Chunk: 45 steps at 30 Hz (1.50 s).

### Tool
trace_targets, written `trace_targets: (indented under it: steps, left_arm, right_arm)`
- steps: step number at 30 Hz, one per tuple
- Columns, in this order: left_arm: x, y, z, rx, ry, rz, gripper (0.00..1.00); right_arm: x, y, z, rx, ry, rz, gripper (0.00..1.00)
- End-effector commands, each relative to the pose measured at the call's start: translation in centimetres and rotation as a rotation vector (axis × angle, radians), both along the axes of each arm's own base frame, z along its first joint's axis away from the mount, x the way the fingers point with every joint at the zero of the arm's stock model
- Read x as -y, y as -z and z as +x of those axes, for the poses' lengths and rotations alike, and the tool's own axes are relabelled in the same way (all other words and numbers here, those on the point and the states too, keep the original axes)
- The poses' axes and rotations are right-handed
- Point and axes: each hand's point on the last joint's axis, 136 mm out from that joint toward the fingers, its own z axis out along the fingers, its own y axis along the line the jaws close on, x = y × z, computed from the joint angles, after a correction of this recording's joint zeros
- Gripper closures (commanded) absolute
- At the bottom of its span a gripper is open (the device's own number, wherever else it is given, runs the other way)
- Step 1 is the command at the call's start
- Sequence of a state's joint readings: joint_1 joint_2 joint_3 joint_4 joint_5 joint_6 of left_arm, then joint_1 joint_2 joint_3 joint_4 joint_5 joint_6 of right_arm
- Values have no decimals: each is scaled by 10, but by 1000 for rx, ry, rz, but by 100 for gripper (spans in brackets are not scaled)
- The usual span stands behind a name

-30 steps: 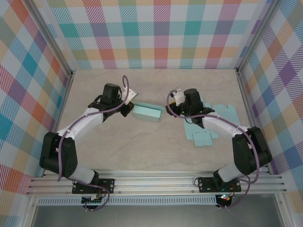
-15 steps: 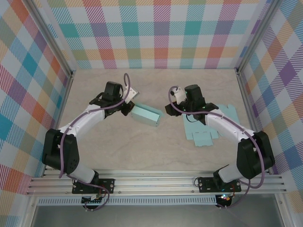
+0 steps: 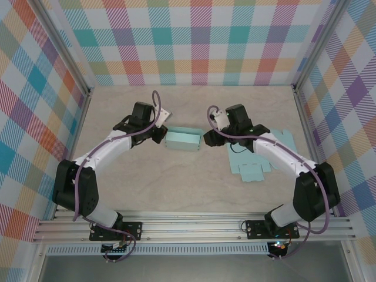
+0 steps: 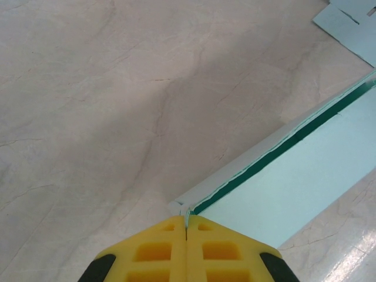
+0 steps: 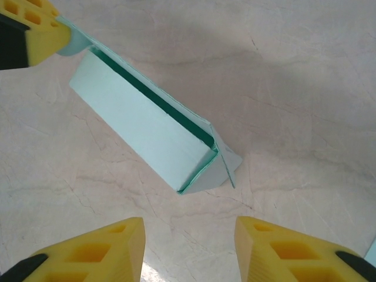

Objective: Fold the paper box

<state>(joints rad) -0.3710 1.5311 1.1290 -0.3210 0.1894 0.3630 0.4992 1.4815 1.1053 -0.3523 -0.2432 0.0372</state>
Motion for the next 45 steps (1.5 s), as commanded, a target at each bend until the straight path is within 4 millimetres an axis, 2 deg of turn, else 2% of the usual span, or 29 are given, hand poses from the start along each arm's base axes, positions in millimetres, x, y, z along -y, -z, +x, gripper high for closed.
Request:
trace_targets:
  steps: [1, 8, 12, 17, 22, 26, 37, 45]
  left_arm:
    - [3, 6, -2, -34, 1, -5, 100]
    - [2, 13, -3, -54, 11, 21, 100]
    - [2, 14, -3, -60, 6, 17, 100]
    - [8, 8, -2, -75, -4, -28, 100]
    - [11, 5, -2, -103, -42, -69, 100]
    - [10, 4, 0, -157, -124, -103, 100]
    - [17, 6, -8, -232, -281, -184, 100]
    - [22, 13, -11, -216, -344, -193, 100]
  right_arm:
    - [-2, 8, 4, -20, -18, -51, 55]
    - [-9, 13, 22, -21, -36, -94, 51]
    - [-17, 16, 27, -36, -50, -96, 52]
    - [-28, 17, 25, -46, -68, -98, 62]
    - [-34, 21, 23, -65, -69, -110, 82]
    - [-37, 23, 22, -79, -55, -125, 90]
    - [-47, 18, 19, -102, -23, -96, 100]
    - [-54, 22, 17, -98, -15, -107, 100]
